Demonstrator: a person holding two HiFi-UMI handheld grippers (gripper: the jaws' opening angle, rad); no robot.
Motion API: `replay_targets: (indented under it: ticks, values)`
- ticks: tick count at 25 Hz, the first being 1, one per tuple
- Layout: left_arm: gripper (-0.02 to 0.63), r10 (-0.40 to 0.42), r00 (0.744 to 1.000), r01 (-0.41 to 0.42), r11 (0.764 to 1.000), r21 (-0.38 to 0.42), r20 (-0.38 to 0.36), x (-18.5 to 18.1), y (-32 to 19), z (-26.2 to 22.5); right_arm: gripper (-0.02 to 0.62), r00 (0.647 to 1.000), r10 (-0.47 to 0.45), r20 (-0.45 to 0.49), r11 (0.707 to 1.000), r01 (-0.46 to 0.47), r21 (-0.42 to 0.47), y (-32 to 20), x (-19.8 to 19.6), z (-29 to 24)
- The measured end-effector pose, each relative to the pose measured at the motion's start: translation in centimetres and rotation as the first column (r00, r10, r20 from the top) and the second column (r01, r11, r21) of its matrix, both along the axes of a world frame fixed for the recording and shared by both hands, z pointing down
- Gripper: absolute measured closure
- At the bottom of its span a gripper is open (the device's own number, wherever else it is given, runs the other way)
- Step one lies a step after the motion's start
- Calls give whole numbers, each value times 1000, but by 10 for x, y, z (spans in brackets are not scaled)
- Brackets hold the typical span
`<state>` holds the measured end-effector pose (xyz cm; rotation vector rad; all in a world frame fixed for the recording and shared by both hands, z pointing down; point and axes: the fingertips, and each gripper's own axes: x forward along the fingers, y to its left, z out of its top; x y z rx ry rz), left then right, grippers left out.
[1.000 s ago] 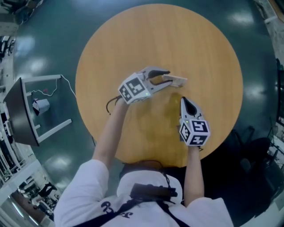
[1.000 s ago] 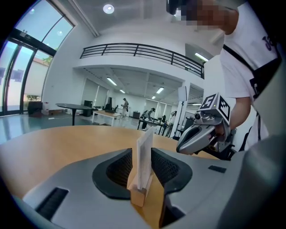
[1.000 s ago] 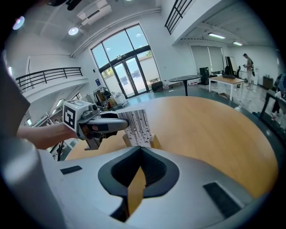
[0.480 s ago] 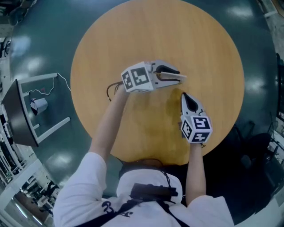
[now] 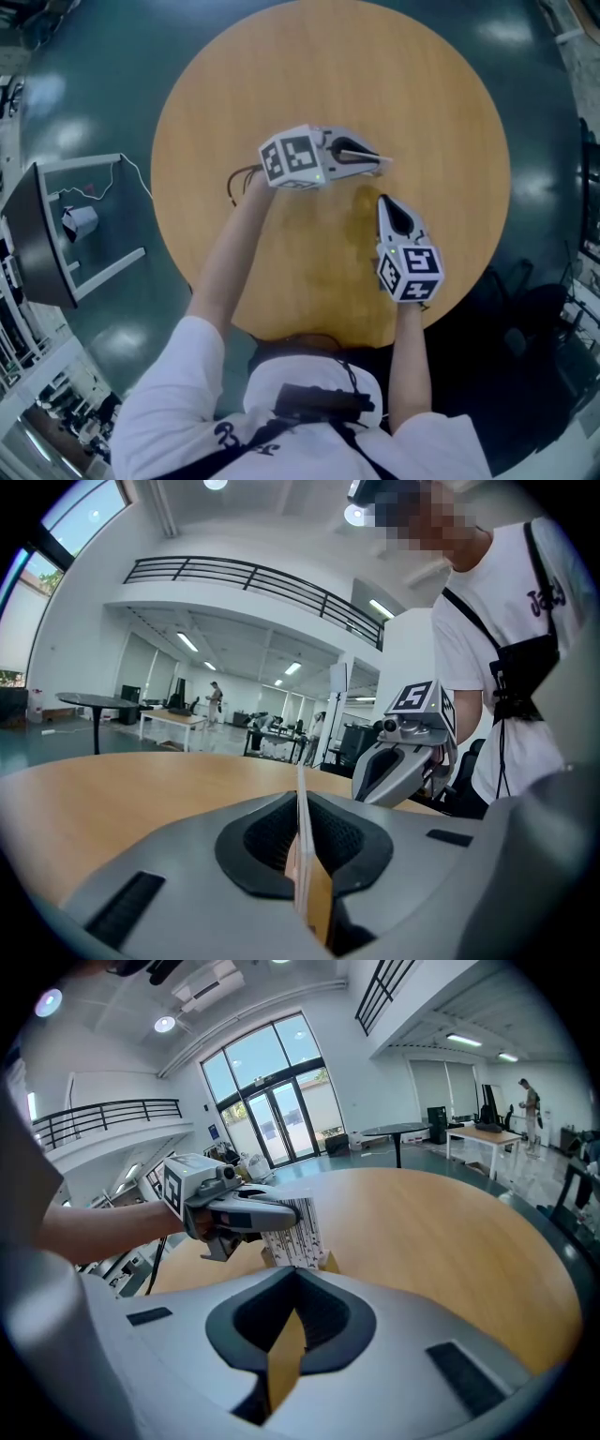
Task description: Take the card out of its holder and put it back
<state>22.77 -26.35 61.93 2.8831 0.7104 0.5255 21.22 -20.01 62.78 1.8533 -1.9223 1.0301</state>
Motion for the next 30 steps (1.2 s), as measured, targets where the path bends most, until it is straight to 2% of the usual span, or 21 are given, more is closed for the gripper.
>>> replay_targets:
  ticks: [9,18,24,27,30]
  values:
    - [578,-12,1000,12,1000,28,-7,-4,-1,-25,577,1000,-3,-16,1000,4,30,16,-19,-24]
    - [578,-52,997,56,996,76,-54,-13,-7,-75,576,999,-2,-46,993,8,118,28,-31,-69]
    - [578,-185,982,187,982,38,-48,-28,-7,-110,577,997,13,-72,981,2,193,35,-31,-102]
    - [578,-257,966,258,966,29,-44,-37,0,-127,577,996,30,-81,974,-11,227,42,-29,-118]
    - [578,-332,943,334,941,53,-40,-49,4,-143,577,995,46,-88,965,-21,263,44,-29,-135]
